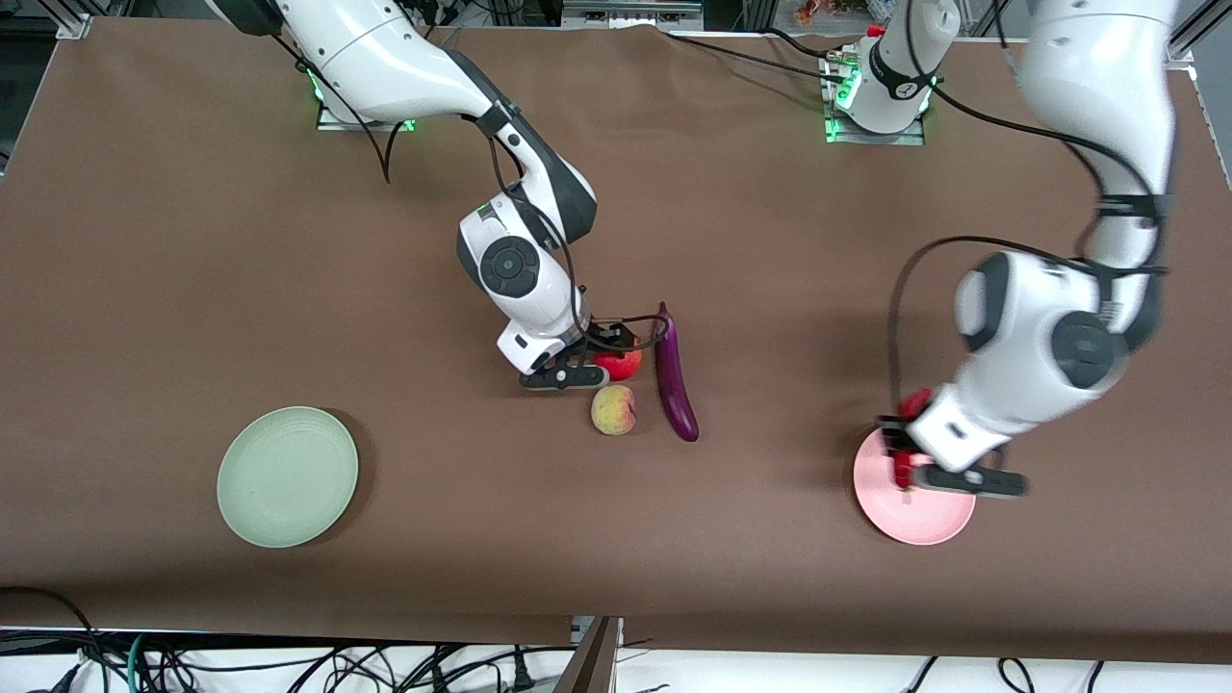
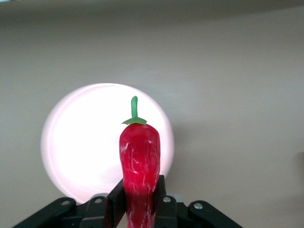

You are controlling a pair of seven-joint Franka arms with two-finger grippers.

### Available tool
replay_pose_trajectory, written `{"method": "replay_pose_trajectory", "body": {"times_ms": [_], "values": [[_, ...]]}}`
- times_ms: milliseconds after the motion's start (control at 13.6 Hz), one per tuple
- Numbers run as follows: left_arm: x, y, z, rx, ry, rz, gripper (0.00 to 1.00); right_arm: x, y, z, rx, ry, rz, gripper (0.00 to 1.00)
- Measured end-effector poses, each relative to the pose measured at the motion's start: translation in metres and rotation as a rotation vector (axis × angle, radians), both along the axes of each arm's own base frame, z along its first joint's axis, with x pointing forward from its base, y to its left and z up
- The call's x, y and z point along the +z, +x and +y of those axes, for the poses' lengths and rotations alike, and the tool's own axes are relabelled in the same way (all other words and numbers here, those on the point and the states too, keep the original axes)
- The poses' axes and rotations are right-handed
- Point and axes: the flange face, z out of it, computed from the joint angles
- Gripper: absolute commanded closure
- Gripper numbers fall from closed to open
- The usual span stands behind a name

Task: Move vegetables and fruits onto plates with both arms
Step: 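Carry the chili to the pink plate while the right gripper grasps the apple, then release the chili on the pink plate while the right gripper carries the apple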

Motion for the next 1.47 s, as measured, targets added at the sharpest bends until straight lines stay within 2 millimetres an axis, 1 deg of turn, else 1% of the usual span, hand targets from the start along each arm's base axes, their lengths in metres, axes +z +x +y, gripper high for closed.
{"method": "replay_pose_trajectory", "body": {"times_ms": [73,147,220,293,366,513,586,733,806,879,953,1099,1246,1319,1392,1466], "values": [[-0.009,0.007,0.032,-0.054,0.021,-0.011,1.0,-0.001,0.0,0.001,-0.005,0.003,-0.003,0.0],[-0.02,0.015,0.054,-0.111,0.054,-0.029,1.0,0.0,0.0,0.001,-0.01,0.004,-0.004,0.0],[-0.031,0.023,0.066,-0.154,0.088,-0.052,1.0,0.0,0.0,0.002,-0.015,0.005,-0.004,0.0],[-0.044,0.03,0.069,-0.184,0.112,-0.072,1.0,0.0,-0.001,0.003,-0.019,0.007,-0.005,0.0],[-0.056,0.034,0.066,-0.201,0.121,-0.084,1.0,-0.001,-0.002,0.006,-0.023,0.013,-0.011,0.0],[-0.081,0.037,0.062,-0.211,0.121,-0.09,1.0,-0.006,-0.004,0.01,-0.029,0.025,-0.028,0.0],[-0.09,0.037,0.061,-0.211,0.118,-0.083,1.0,-0.01,-0.004,0.012,-0.031,0.032,-0.037,0.0],[-0.094,0.037,0.052,-0.203,0.11,-0.082,1.0,-0.021,-0.005,0.015,-0.038,0.042,-0.051,0.0],[-0.094,0.037,0.046,-0.2,0.106,-0.081,1.0,-0.026,-0.006,0.016,-0.041,0.047,-0.058,0.12],[-0.095,0.036,0.039,-0.196,0.104,-0.077,1.0,-0.03,-0.005,0.017,-0.043,0.053,-0.066,0.47],[-0.098,0.036,0.034,-0.19,0.101,-0.072,1.0,-0.032,-0.006,0.018,-0.044,0.059,-0.075,0.67],[-0.106,0.033,0.025,-0.188,0.097,-0.055,1.0,-0.032,-0.005,0.02,-0.045,0.067,-0.088,0.77],[-0.117,0.028,0.014,-0.18,0.091,-0.035,1.0,-0.031,-0.005,0.019,-0.045,0.067,-0.09,0.78],[-0.118,0.027,0.008,-0.172,0.085,-0.033,1.0,-0.031,-0.003,0.018,-0.045,0.066,-0.092,0.78],[-0.118,0.027,-0.002,-0.157,0.075,-0.033,0.7,-0.029,0.0,0.015,-0.043,0.057,-0.091,0.78],[-0.118,0.026,-0.011,-0.141,0.067,-0.033,0.01,-0.024,0.006,0.008,-0.031,0.036,-0.078,0.78]]}}
